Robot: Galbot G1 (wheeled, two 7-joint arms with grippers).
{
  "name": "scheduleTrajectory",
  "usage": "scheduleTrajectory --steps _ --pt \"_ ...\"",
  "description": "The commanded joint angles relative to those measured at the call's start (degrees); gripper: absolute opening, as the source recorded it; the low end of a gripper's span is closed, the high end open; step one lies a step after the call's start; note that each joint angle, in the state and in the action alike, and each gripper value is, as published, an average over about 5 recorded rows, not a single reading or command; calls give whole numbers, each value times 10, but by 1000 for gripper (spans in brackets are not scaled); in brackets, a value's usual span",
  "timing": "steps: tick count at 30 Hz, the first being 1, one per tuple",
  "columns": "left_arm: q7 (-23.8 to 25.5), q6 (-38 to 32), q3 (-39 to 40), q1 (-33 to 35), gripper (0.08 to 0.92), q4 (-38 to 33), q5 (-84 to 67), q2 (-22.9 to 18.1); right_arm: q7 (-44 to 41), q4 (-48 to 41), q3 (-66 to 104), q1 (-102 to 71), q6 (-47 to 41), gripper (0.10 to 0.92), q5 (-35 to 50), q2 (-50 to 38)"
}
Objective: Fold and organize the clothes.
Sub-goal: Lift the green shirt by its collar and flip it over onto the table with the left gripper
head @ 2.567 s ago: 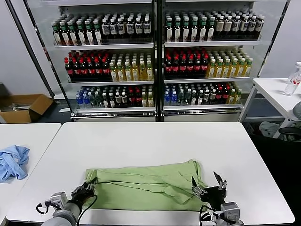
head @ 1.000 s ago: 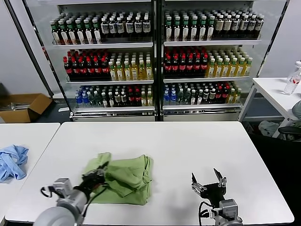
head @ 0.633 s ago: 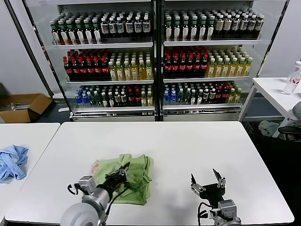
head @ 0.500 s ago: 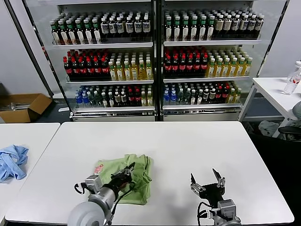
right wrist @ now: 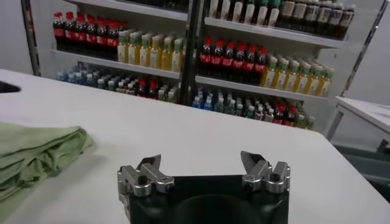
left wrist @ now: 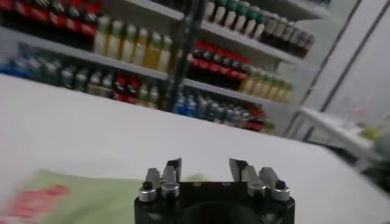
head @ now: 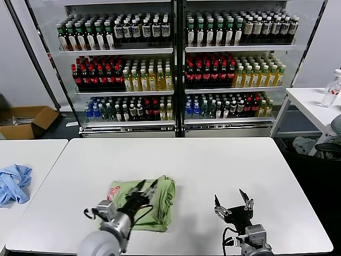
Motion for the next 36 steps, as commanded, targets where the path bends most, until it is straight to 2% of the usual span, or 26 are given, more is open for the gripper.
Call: scheduleTrajectory --steps 1,6,9,16,29,33,36 --pt "-2 15 -133 71 610 79 102 51 -1 -3 -3 2 2 823 -2 2" --pt "-8 26 -124 61 754 107 95 32 -2 -6 0 0 4 823 -5 1" --pt "-5 27 -118 53 808 108 82 26 -2 -7 2 0 5 823 -7 1" --pt "0 29 -113 45 803 101 -19 23 -3 -10 -2 -1 5 823 -10 5" --pt "-3 33 -112 46 473 79 -48 18 -4 -13 -2 -1 5 823 -11 5" --pt "-4 38 -149 44 343 40 -18 46 -5 -10 -2 0 4 822 -10 2" --pt "2 48 -229 50 256 2 -6 89 -5 -8 0 0 3 823 -9 -1"
